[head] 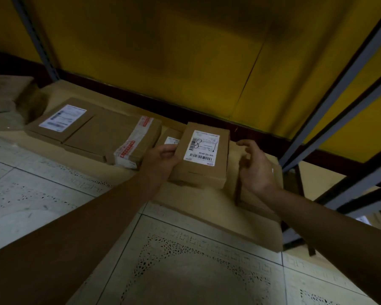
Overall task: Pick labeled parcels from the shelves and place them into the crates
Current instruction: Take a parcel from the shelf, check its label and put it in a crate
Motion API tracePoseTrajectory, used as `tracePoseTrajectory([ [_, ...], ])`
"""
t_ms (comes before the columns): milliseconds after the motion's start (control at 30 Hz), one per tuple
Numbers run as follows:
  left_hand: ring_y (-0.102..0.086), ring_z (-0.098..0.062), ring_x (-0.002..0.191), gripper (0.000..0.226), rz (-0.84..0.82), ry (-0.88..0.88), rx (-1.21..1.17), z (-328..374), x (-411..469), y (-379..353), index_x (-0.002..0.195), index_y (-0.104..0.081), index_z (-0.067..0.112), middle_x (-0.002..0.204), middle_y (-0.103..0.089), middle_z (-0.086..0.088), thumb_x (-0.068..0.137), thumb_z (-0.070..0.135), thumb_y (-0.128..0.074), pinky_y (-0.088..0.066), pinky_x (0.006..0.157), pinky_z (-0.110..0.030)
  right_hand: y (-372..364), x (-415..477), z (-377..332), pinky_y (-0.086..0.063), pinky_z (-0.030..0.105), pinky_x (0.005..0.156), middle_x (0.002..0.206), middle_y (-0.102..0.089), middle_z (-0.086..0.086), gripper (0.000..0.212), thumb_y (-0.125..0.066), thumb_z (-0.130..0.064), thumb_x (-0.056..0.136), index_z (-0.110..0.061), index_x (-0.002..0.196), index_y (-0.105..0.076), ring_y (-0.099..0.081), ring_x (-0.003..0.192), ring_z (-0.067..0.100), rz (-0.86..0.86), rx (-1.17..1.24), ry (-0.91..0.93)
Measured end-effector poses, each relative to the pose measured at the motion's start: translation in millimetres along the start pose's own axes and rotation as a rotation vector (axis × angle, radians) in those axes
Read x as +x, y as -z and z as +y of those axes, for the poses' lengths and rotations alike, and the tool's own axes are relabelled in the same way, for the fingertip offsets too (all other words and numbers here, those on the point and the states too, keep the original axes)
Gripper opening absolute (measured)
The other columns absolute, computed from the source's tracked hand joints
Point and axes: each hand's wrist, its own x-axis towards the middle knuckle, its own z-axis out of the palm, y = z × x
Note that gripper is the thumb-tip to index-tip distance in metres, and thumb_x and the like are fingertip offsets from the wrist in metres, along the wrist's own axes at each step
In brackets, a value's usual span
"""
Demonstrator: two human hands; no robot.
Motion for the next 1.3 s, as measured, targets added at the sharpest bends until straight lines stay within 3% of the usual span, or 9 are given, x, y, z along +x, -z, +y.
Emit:
tracePoseTrajectory([
  [100, -0.067, -0.01, 0.1, 0.032, 0.048, -0.079, 0.115, -11.3, 10.6, -11.0, 0.124, -0.068, 0.009, 0.112, -0.07, -0.003, 0.093, 0.015, -0.071, -0.053, 0.08, -0.016, 1.2, 8.9, 16.6, -0.047, 0.015, 0.054, 0.111, -0.058, 0.001, 0.04, -0.05, -0.005, 0.101, -0.018, 0.139, -0.048, -0.063, 0.093, 0.021, -0.124, -0.059, -0.165],
  [233, -0.064, -0.007, 0.097, 0.027, 0.112, -0.096, 0.216, -31.1, 27.7, -36.0, 0.118, -0.07, 0.007, 0.11, -0.068, 0.001, 0.093, 0.018, -0.072, -0.049, 0.07, -0.008, -0.3, 2.3, 54.6, -0.05, 0.046, 0.103, 0.143, -0.047, 0.014, 0.057, -0.06, -0.021, 0.097, -0.019, 0.149, -0.034, -0.052, 0.126, 0.031, -0.353, -0.355, -0.314],
  [367, -0.063, -0.02, 0.11, 0.026, 0.117, -0.086, 0.344, -48.6, 36.7, -69.6, 0.119, -0.066, 0.009, 0.115, -0.068, -0.005, 0.093, 0.009, -0.069, -0.045, 0.076, -0.013, 5.7, 4.2, 81.5, -0.034, 0.05, 0.118, 0.161, -0.024, 0.017, 0.074, -0.062, -0.035, 0.096, -0.022, 0.156, -0.02, -0.036, 0.142, 0.039, -0.457, -0.449, -0.393],
  [533, -0.063, -0.016, 0.106, 0.024, 0.02, -0.179, 0.522, -63.5, 34.5, -96.5, 0.119, -0.063, 0.009, 0.115, -0.068, -0.002, 0.095, 0.007, -0.066, -0.046, 0.068, -0.011, 10.2, 9.0, 97.9, -0.034, 0.05, 0.118, 0.158, -0.025, 0.016, 0.073, -0.065, -0.032, 0.094, -0.024, 0.154, -0.025, -0.032, 0.144, 0.041, -0.412, -0.433, -0.404],
  [667, -0.067, -0.022, 0.101, 0.018, -0.036, -0.223, 0.616, -73.2, 40.2, -95.1, 0.108, -0.065, 0.016, 0.105, -0.072, -0.002, 0.091, 0.012, -0.07, -0.06, 0.081, -0.04, 8.5, 7.9, 106.1, -0.036, 0.049, 0.118, 0.158, -0.026, 0.015, 0.071, -0.063, -0.024, 0.095, -0.024, 0.155, -0.026, -0.033, 0.144, 0.038, -0.387, -0.435, -0.382],
  [967, -0.063, -0.025, 0.099, 0.007, -0.247, -0.353, 0.947, -61.2, 22.4, -84.3, 0.091, -0.057, 0.018, 0.109, -0.063, -0.007, 0.093, 0.014, -0.063, -0.052, 0.08, -0.034, -3.5, 3.0, 83.6, -0.043, 0.056, 0.11, 0.148, -0.041, 0.012, 0.077, -0.078, -0.032, 0.083, -0.02, 0.146, -0.035, -0.04, 0.139, 0.035, -0.326, -0.586, -0.11],
  [1033, -0.058, -0.025, 0.11, 0.009, -0.262, -0.44, 1.078, -57.2, 19.1, -74.4, 0.103, -0.059, 0.017, 0.124, -0.056, -0.006, 0.094, 0.02, -0.06, -0.05, 0.09, -0.037, -10.2, 5.8, 69.6, -0.039, 0.057, 0.112, 0.152, -0.038, 0.012, 0.081, -0.078, -0.031, 0.083, -0.021, 0.149, -0.032, -0.036, 0.141, 0.034, -0.317, -0.575, -0.084],
  [1133, -0.03, -0.03, 0.146, 0.051, -0.246, -0.458, 1.42, -63.2, 16.6, -49.7, 0.141, -0.046, 0.016, 0.156, -0.034, -0.009, 0.093, 0.031, -0.058, -0.029, 0.118, -0.048, -24.9, 10.8, 51.0, -0.038, 0.053, 0.113, 0.155, -0.033, 0.012, 0.081, -0.073, -0.029, 0.086, -0.021, 0.153, -0.028, -0.034, 0.142, 0.033, -0.324, -0.536, -0.02],
  [1300, -0.009, -0.038, 0.155, 0.08, -0.251, -0.336, 1.489, -74.1, 12.0, -1.1, 0.159, -0.025, 0.012, 0.168, -0.013, -0.018, 0.089, 0.037, -0.056, -0.014, 0.122, -0.055, -53.1, 13.7, 21.8, -0.037, 0.047, 0.114, 0.156, -0.031, 0.012, 0.084, -0.071, -0.033, 0.086, -0.018, 0.154, -0.025, -0.03, 0.142, 0.031, -0.395, -0.514, 0.136],
])
